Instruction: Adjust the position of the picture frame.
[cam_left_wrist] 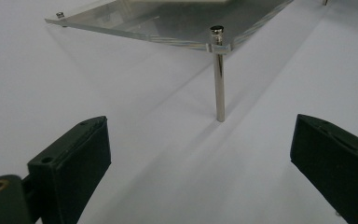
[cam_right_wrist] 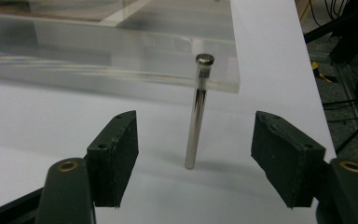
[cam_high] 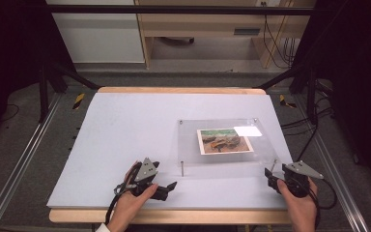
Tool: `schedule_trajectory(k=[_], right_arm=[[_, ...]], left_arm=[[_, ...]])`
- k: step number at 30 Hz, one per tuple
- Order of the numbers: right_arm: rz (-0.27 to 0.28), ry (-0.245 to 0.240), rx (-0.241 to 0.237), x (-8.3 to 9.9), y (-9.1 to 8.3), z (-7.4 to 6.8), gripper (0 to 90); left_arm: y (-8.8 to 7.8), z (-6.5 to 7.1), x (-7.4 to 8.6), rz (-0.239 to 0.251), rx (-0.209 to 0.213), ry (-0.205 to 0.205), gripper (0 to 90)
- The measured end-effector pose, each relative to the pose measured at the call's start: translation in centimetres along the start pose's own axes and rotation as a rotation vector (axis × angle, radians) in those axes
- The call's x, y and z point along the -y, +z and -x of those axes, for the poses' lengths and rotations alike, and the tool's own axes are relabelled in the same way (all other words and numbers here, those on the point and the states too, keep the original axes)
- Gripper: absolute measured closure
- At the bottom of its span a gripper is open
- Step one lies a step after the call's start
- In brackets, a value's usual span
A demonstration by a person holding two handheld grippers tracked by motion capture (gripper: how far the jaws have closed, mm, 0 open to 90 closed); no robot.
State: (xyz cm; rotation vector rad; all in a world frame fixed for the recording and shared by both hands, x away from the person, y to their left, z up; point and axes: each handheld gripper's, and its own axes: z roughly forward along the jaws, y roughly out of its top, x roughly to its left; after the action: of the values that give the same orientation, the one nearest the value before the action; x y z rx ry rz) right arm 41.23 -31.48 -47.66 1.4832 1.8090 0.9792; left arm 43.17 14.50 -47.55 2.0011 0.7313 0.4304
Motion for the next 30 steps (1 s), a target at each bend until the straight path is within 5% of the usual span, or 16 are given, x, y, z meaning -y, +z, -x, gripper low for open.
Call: schedule_trajectory(k=[5, 14, 19, 30], right_arm=[[0.014, 0.026, -0.016, -0.6, 0.9, 0.3, 34.4], [0.022, 0.027, -0.051, -0.9, 1.8, 0.7, 67.8], [0.053, 0.046, -0.102, -0.9, 1.7, 1.2, 83.5], [0.094, 0.102, -0.135, -1.4, 1.2, 1.4, 84.2]], left_arm=[[-0.1, 0.3, -0.3, 0.037, 0.009, -0.026, 5.3], [0.1, 0.7, -0.6, 0.078, 0.016, -0.068, 11.3], [0.8, 1.3, -1.0, 0.076, 0.017, -0.085, 22.5], [2.7, 1.2, -1.4, 0.055, 0.010, -0.168, 58.7]])
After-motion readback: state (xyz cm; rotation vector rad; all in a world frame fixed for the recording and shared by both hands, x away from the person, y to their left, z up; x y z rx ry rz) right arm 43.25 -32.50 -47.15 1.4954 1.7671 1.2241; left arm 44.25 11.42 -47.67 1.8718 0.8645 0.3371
